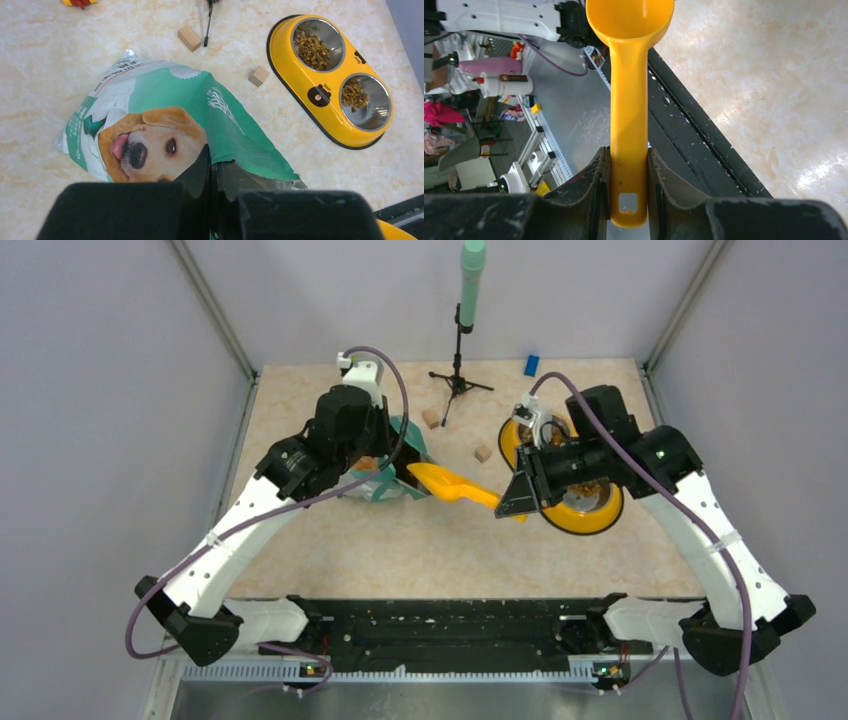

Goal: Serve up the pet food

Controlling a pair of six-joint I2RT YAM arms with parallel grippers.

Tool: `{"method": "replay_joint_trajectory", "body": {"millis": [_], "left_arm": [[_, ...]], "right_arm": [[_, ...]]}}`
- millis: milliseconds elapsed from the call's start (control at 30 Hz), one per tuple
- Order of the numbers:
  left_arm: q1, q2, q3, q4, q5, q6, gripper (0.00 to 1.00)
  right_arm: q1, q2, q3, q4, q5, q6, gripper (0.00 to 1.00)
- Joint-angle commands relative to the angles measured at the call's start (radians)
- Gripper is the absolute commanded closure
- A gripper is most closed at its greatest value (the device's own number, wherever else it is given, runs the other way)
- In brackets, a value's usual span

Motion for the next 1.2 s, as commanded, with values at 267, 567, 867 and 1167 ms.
{"method": "replay_joint_trajectory", "body": {"millis": [267, 567, 867, 1167], "left_arm": [[0.005, -0.199, -0.170, 0.227, 0.150, -0.054, 1.00], [-0.024, -0.197, -0.182, 0.185, 0.217, -0.078, 1.00], [-0.046, -0.199, -0.179, 0.196, 0.212, -0.080, 1.00], [-0.047, -0.249, -0.248, 0.280, 0.232, -0.135, 1.00]], "right_arm": [[0.117, 0.135, 0.020, -0.030, 0.417, 0.198, 1.00], [0.300, 0.287, 0.179, -0.030, 0.497, 0.363, 1.00], [0.403, 0.442, 0.223, 0.015, 0.676, 0.358, 1.00], [0.404, 0.562, 0.177, 0.169, 0.794, 0.344, 1.00]]}}
